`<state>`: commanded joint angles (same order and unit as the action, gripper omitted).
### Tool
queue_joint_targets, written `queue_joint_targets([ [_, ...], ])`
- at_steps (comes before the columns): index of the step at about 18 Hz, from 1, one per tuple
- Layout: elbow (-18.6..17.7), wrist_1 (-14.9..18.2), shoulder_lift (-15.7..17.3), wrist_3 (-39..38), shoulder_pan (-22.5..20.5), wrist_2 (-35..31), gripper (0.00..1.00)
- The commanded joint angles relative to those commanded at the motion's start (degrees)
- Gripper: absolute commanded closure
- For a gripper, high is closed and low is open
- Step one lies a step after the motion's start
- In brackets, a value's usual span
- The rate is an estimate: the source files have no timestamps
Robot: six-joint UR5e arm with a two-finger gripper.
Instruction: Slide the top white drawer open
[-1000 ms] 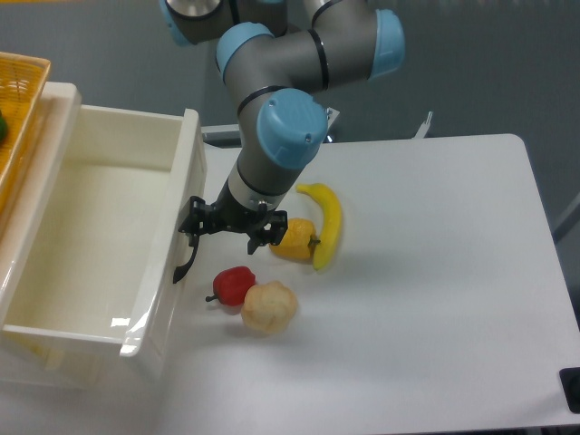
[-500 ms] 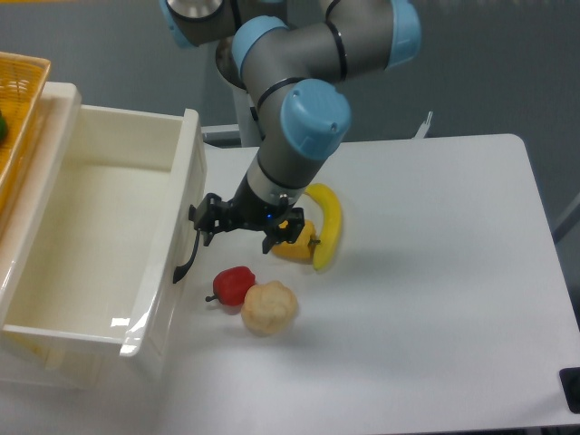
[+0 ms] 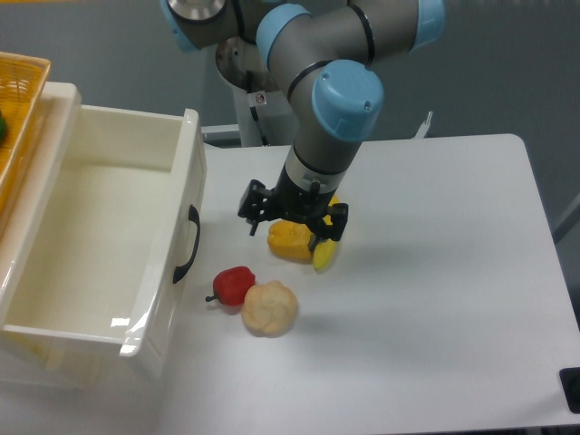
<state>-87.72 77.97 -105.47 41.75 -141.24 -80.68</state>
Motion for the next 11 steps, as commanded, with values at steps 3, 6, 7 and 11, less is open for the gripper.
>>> queue_joint_targets([
  [3, 0.8, -2.0, -0.4, 5.4, -0.1, -2.4, 0.0],
  [6, 0.4, -2.0, -0.6, 17.6, 0.0, -8.3, 0.0],
  [7, 0.4, -2.0, -0.6, 18.7, 0.0, -8.7, 0.0],
  [11, 0.5, -2.6, -0.6, 19.2, -0.4, -8.7, 0.0],
])
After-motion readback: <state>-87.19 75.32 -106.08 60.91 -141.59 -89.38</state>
